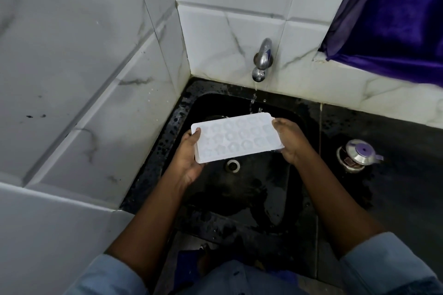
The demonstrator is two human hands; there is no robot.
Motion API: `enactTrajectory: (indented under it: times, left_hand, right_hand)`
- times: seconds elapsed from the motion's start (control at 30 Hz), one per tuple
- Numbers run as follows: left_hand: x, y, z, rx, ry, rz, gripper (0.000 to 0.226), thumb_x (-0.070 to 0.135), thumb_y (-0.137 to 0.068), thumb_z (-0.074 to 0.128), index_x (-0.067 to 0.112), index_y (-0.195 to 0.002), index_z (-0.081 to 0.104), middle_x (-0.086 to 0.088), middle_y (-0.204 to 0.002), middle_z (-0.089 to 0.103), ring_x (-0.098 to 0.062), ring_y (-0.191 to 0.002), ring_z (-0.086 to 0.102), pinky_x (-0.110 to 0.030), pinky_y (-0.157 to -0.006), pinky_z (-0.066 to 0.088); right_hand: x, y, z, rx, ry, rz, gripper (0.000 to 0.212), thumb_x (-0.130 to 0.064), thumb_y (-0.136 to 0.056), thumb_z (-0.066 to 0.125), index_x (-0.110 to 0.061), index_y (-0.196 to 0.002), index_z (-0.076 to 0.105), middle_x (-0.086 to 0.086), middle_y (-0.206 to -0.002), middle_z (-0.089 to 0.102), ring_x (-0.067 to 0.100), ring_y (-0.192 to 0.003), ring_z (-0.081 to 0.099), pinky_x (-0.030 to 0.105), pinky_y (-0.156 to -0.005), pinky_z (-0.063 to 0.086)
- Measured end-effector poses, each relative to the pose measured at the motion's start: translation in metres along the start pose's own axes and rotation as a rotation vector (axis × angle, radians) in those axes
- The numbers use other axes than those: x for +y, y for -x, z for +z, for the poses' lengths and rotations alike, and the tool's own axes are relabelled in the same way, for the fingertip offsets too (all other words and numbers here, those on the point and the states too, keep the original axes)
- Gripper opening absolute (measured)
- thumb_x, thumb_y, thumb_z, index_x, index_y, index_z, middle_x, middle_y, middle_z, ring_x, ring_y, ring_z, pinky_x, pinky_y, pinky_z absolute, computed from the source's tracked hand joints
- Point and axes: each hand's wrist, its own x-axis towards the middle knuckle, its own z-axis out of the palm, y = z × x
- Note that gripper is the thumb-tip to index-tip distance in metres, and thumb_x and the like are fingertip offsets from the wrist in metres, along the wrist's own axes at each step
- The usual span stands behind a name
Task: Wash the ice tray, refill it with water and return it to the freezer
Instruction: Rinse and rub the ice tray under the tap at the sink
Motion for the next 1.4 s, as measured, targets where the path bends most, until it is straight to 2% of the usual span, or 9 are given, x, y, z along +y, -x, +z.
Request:
enactTrajectory:
  times: [0.3,0.43,0.57,0.7,0.87,1.07,1.17,1.3,1.4]
  left_hand:
    - [-0.001,0.044,-0.004,-0.165,0.016,-0.078,0.064,0.061,-0.11,0.036,0.011,-0.136,0.067,-0.017,-0.133,0.074,-0.032,-0.113,0.075,-0.05,-0.088,0.063]
    - [-0.005,0.052,-0.003,-0.124,-0.034,-0.083,0.065,0.063,-0.109,0.034,0.013,-0.135,0.067,-0.013,-0.129,0.076,-0.029,-0.112,0.077,-0.048,-0.085,0.066]
    - [-0.009,0.054,-0.002,-0.064,-0.046,-0.05,0.064,0.063,-0.108,0.04,0.012,-0.138,0.065,-0.014,-0.129,0.076,-0.032,-0.115,0.076,-0.049,-0.09,0.061]
    - [-0.011,0.058,0.001,-0.045,-0.055,-0.036,0.063,0.062,-0.109,0.038,0.012,-0.139,0.064,-0.013,-0.126,0.077,-0.032,-0.114,0.076,-0.049,-0.089,0.061]
    - [-0.009,0.063,0.004,-0.025,-0.041,-0.011,0.06,0.059,-0.111,0.039,0.013,-0.138,0.065,-0.012,-0.124,0.078,-0.032,-0.11,0.077,-0.048,-0.083,0.063]
    - [-0.004,0.067,0.006,-0.004,-0.039,0.01,0.058,0.057,-0.111,0.039,0.012,-0.136,0.066,-0.011,-0.119,0.08,-0.029,-0.105,0.079,-0.045,-0.081,0.063]
    - [-0.005,0.067,0.006,-0.017,-0.039,0.027,0.06,0.057,-0.112,0.037,0.012,-0.141,0.063,-0.011,-0.126,0.077,-0.03,-0.111,0.077,-0.044,-0.077,0.065]
    - [-0.007,0.071,0.01,-0.017,-0.036,0.042,0.058,0.054,-0.113,0.036,0.01,-0.138,0.064,-0.012,-0.121,0.079,-0.029,-0.104,0.079,-0.041,-0.067,0.065]
    - [-0.008,0.071,0.012,-0.013,-0.04,0.039,0.059,0.055,-0.113,0.036,0.009,-0.139,0.064,-0.013,-0.122,0.079,-0.03,-0.102,0.079,-0.041,-0.065,0.065]
  right_hand:
    - [0.006,0.053,-0.005,0.048,-0.02,-0.036,0.024,-0.024,-0.111,0.053,-0.011,-0.12,0.071,0.007,-0.112,0.077,0.027,-0.098,0.075,0.036,-0.08,0.058]
    - [0.009,0.064,-0.011,0.03,0.011,-0.047,0.027,-0.028,-0.11,0.053,-0.013,-0.126,0.071,0.005,-0.121,0.076,0.028,-0.11,0.073,0.048,-0.101,0.057]
    - [-0.001,0.084,-0.013,0.041,0.164,-0.192,0.024,-0.031,-0.112,0.048,-0.023,-0.127,0.065,-0.007,-0.118,0.071,0.009,-0.102,0.069,0.025,-0.079,0.055]
    - [-0.005,0.091,-0.019,0.048,0.381,-0.398,0.032,-0.04,-0.112,0.045,-0.031,-0.142,0.053,-0.014,-0.117,0.063,-0.002,-0.1,0.06,0.023,-0.081,0.047]
    - [-0.011,0.09,-0.02,0.047,0.559,-0.662,0.023,-0.027,-0.113,0.045,-0.014,-0.11,0.065,-0.002,-0.112,0.061,0.004,-0.1,0.056,0.024,-0.087,0.043]
    - [-0.009,0.081,-0.022,0.003,0.753,-0.529,0.058,-0.064,-0.107,0.032,-0.03,-0.121,0.077,0.006,-0.152,0.046,0.025,-0.148,0.033,0.037,-0.118,0.026]
    - [-0.017,0.09,-0.019,-0.006,0.75,-0.491,0.057,-0.059,-0.109,0.034,-0.025,-0.12,0.079,0.004,-0.161,0.04,0.023,-0.152,0.021,0.037,-0.119,0.02]
    - [-0.025,0.093,-0.015,0.04,0.753,-0.49,0.089,-0.082,-0.089,0.016,-0.026,-0.111,0.082,0.0,-0.165,0.038,0.018,-0.153,0.018,0.042,-0.125,0.018]
    - [-0.03,0.091,-0.014,0.066,0.797,-0.46,0.089,-0.089,-0.085,0.011,-0.032,-0.092,0.079,-0.002,-0.162,0.043,0.021,-0.153,0.02,0.048,-0.125,0.02]
